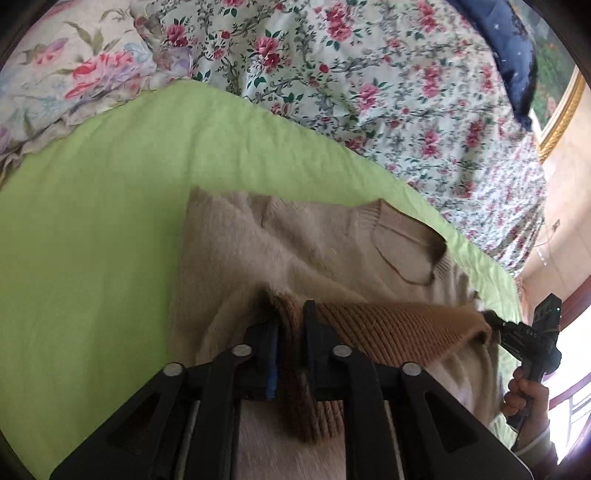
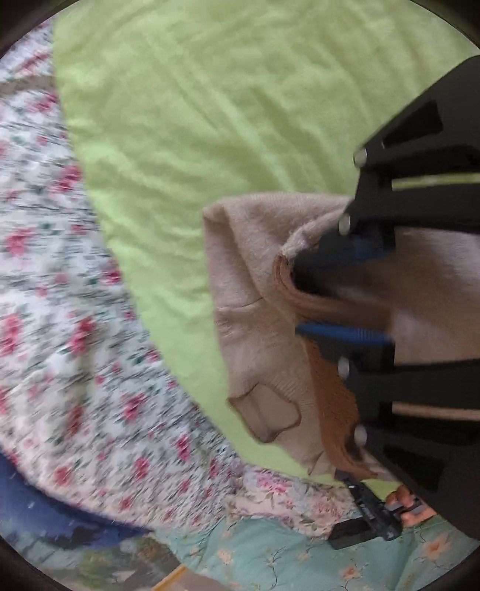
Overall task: Fold small clothes
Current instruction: 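Lift the hem with both grippers and fold it toward the collar, then open both grippers and withdraw from the folded sweater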
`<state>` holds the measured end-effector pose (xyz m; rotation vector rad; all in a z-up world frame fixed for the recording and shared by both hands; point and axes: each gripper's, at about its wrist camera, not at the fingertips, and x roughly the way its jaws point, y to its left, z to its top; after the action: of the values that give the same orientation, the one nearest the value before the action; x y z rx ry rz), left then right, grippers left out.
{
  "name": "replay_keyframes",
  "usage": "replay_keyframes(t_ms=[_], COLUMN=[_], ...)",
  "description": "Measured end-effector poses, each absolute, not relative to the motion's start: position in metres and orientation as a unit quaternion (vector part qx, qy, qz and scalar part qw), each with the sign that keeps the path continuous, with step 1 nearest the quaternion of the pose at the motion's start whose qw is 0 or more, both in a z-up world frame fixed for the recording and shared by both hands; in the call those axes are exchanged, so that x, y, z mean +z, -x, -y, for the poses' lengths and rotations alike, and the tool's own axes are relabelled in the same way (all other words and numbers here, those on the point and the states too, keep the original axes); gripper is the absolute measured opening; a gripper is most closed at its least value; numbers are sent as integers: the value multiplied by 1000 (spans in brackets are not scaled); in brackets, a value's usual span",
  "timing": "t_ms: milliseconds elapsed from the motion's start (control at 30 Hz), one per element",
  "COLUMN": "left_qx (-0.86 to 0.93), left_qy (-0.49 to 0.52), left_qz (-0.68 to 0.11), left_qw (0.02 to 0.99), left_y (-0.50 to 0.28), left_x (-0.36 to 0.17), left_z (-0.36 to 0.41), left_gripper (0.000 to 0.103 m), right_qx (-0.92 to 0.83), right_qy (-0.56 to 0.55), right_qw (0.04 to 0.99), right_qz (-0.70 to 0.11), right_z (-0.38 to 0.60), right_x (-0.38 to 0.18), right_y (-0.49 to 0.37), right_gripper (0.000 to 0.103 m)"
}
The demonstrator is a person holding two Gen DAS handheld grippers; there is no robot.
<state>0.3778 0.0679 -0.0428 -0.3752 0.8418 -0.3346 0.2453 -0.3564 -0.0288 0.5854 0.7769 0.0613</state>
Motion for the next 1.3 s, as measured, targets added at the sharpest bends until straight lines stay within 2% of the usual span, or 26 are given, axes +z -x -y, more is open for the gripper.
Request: replay_keyframes(t_ms=[33, 133, 233, 333, 467, 567, 633, 733, 767, 833, 1067, 1200, 1300], left_qx=[-164, -193, -247, -267, -219, -145, -126, -117, -113, -111, -153, -171, -175], left_qy=[179, 175, 161, 123, 100, 105, 133, 172, 173, 173, 228, 237, 241], left_qz=[-402, -391, -396, -408, -419, -423, -423, -411, -403, -394, -386, -388, -403], left_qw=[883, 883, 870, 864, 876, 888, 887, 887, 891, 896, 881, 874, 865], left_y=[-368, -329, -298, -296, -334, -372, -390, -389, -380, -358, -256, -204, -174], left_x=[-40, -30, -30, -31, -38, -41, -42, -34, -30, -26, -27, -29, -39], left_z=[-68, -58, -26, 5, 8, -20, -44, -73, -77, -80, -75, -63, -57], left_gripper=[26, 34, 41, 41, 41, 40, 35, 34, 35, 46, 48, 55, 56], right_qx=[32, 69, 168, 205, 132, 54, 23, 12, 15, 27, 69, 86, 95], right_qy=[-275, -262, -223, -176, -145, -172, -221, -240, -240, -248, -272, -280, -285], right_qw=[895, 908, 891, 866, 862, 872, 873, 883, 886, 887, 884, 877, 870], right_qz=[-351, -318, -358, -420, -467, -455, -434, -402, -397, -388, -373, -381, -390], right_z=[355, 332, 281, 244, 254, 291, 316, 323, 322, 316, 280, 259, 247], right_x=[-17, 3, -2, -22, -49, -56, -53, -36, -31, -26, -32, -39, -47], right_y=[-230, -206, -210, -231, -270, -284, -280, -255, -248, -228, -154, -130, -109], right_gripper=[43, 43, 43, 43, 43, 43, 43, 47, 51, 54, 57, 58, 59])
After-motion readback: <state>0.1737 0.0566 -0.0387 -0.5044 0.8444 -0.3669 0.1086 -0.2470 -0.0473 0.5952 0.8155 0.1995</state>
